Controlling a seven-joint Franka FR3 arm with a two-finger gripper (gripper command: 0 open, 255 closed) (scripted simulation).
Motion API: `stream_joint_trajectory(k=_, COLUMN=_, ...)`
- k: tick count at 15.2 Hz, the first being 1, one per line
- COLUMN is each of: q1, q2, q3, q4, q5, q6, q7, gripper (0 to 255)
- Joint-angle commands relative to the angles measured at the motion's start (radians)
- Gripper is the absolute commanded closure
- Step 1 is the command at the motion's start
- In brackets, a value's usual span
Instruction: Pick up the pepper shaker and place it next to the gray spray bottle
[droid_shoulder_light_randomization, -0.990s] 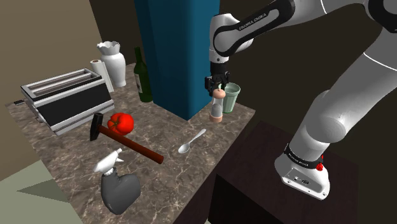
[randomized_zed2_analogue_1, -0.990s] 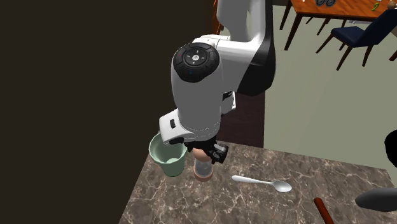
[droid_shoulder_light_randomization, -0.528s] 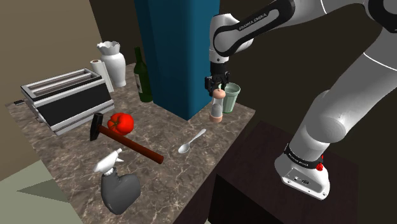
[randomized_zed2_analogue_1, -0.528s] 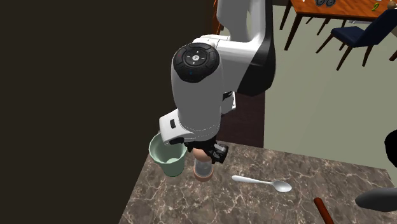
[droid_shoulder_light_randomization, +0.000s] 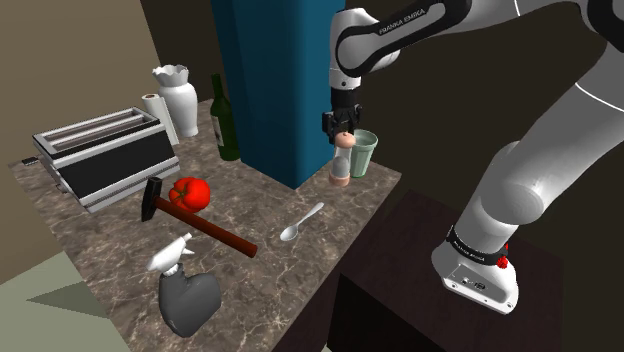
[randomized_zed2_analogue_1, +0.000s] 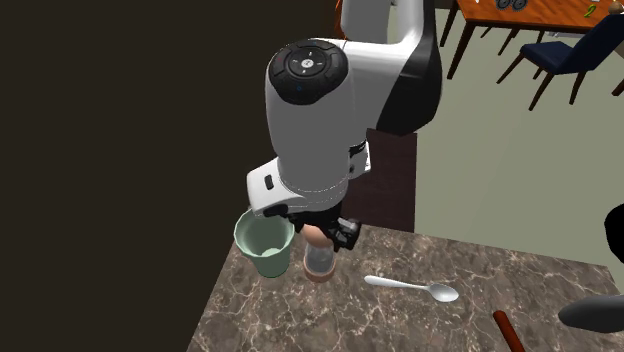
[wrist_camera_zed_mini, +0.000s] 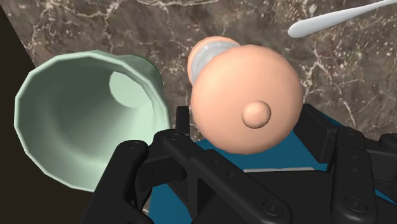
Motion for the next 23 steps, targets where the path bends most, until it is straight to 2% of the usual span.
stream_joint_trajectory(k=1, q1=0.000, q2=-0.013, q3=-0.001, q4=0.014, q5=0.000, q6=-0.027, q7=0.000, gripper=255)
stream_joint_trajectory(k=23, q1=-0.001, q2=-0.064, q3=-0.002, q4=0.263, q5=-0.003, q6=-0.327, q7=0.006, gripper=255)
